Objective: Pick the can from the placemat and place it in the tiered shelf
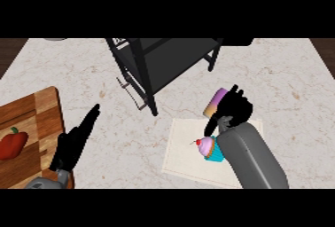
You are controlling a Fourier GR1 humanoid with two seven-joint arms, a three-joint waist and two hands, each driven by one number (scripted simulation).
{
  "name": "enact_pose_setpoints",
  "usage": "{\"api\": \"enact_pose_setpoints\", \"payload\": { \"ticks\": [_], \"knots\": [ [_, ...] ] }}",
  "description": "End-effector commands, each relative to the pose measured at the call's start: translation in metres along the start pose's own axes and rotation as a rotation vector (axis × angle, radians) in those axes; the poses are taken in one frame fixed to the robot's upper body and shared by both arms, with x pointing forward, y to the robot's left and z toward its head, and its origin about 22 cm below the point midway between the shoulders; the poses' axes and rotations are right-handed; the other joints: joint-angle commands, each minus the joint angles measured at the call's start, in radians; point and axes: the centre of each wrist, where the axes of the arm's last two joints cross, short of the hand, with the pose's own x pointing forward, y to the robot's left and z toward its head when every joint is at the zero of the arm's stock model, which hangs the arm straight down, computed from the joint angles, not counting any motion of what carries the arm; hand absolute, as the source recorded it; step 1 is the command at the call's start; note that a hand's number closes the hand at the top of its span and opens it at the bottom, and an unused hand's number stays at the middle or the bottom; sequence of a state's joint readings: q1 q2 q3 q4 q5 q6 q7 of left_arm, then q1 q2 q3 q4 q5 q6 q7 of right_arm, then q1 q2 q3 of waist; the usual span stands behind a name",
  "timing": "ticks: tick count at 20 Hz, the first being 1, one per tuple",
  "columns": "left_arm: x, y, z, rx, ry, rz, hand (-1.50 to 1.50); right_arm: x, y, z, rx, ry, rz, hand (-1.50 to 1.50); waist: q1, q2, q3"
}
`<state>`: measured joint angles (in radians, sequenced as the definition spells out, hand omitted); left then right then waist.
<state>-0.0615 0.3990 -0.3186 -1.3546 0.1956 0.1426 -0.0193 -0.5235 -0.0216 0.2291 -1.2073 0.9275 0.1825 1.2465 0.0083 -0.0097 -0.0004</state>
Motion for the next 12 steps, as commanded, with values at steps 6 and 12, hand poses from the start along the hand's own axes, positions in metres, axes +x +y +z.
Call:
{"api": "enact_pose_setpoints", "payload": {
  "ticks": [6, 12],
  "knots": [
    [-0.001, -0.002, -0.001, -0.009, 0.036, -0.006, 0.0, 0.013, 0.028, 0.008, 0.033, 0.123, 0.092, 1.5, 0.006, 0.011, 0.0],
    [-0.012, 0.002, 0.001, 0.0, 0.033, 0.002, 0.0, 0.023, 0.027, 0.016, -0.021, 0.107, 0.051, 1.5, 0.009, 0.013, 0.0]
  ]
}}
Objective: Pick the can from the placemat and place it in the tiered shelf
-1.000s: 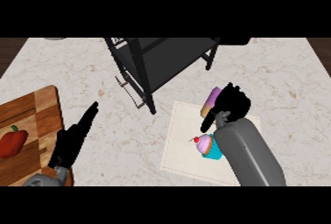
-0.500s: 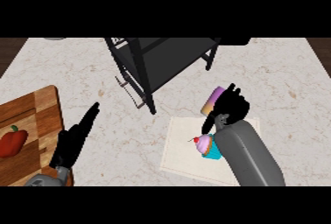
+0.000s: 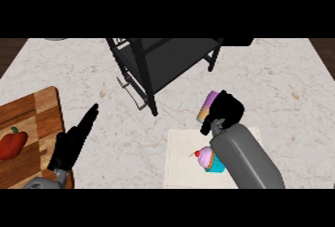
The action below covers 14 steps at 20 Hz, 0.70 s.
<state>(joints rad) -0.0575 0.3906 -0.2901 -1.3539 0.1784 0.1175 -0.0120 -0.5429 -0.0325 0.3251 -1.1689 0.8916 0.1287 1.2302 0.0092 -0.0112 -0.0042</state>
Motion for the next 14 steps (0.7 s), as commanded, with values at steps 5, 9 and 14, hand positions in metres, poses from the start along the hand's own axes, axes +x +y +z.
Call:
{"api": "enact_pose_setpoints", "payload": {
  "ticks": [5, 9, 14],
  "knots": [
    [-0.007, -0.003, 0.007, 0.008, 0.025, 0.01, 0.0, 0.012, 0.014, 0.007, -0.099, 0.184, 0.034, 1.5, -0.001, 0.01, 0.004],
    [-0.008, -0.001, 0.008, -0.009, 0.043, -0.004, 0.0, -0.016, -0.016, -0.013, -0.049, -0.341, 0.172, 1.5, -0.005, 0.009, 0.005],
    [-0.008, -0.004, 0.005, 0.003, 0.042, 0.017, 0.0, -0.031, -0.051, -0.003, -0.008, -0.881, 0.275, 1.5, -0.02, 0.006, 0.006]
  ]
}}
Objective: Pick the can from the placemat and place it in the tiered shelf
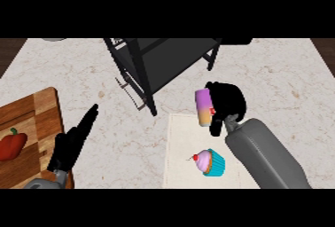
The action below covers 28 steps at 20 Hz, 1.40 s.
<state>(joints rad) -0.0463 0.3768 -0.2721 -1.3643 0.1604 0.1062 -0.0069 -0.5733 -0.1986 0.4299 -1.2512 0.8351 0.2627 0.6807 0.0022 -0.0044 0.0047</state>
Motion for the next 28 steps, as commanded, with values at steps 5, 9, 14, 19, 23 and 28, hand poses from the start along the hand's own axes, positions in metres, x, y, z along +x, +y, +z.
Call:
{"api": "enact_pose_setpoints", "payload": {
  "ticks": [5, 9, 14, 19, 23, 28],
  "knots": [
    [-0.014, 0.005, 0.009, -0.001, 0.045, 0.021, 0.0, -0.09, -0.093, 0.016, -0.115, -0.401, 0.01, 1.5, -0.011, 0.002, -0.004],
    [-0.002, 0.006, -0.001, 0.006, 0.04, 0.0, 0.0, -0.112, -0.145, 0.034, -0.303, -0.439, -0.033, 1.5, -0.014, 0.002, -0.004],
    [-0.011, -0.003, 0.008, 0.002, 0.051, 0.001, 0.0, -0.125, -0.202, 0.041, -0.424, -0.5, -0.348, 1.5, -0.002, 0.003, -0.004],
    [-0.009, -0.019, -0.001, -0.007, 0.032, -0.005, 0.0, -0.084, -0.244, 0.049, -0.422, -0.499, -0.382, 1.5, 0.005, 0.004, -0.005],
    [0.004, -0.009, 0.016, -0.027, 0.022, 0.008, 0.0, -0.051, -0.254, 0.035, -0.468, -0.472, -0.363, 1.5, 0.017, 0.004, -0.005],
    [-0.005, -0.009, 0.003, -0.026, 0.049, -0.012, 0.0, -0.011, -0.27, 0.003, -0.497, -0.413, -0.357, 1.5, 0.032, 0.011, -0.005]
  ]
}}
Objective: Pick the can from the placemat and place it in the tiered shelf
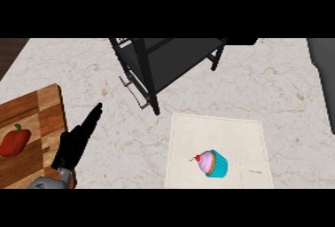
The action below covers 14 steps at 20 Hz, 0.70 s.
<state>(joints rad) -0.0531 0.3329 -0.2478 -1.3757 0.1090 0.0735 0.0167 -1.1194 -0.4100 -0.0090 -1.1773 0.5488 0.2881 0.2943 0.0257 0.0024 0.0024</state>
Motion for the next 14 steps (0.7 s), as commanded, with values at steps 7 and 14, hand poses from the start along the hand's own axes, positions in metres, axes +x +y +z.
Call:
{"api": "enact_pose_setpoints", "payload": {
  "ticks": [7, 14],
  "knots": [
    [-0.001, -0.005, -0.002, -0.026, 0.015, 0.003, 0.0, 0.019, 0.036, -0.059, -0.024, 0.0, 0.032, 1.5, 0.03, 0.015, -0.003],
    [0.009, 0.0, -0.015, -0.03, 0.009, -0.012, 0.0, 0.035, 0.059, -0.071, 0.093, -0.053, 0.068, 1.5, 0.036, 0.021, -0.004]
  ]
}}
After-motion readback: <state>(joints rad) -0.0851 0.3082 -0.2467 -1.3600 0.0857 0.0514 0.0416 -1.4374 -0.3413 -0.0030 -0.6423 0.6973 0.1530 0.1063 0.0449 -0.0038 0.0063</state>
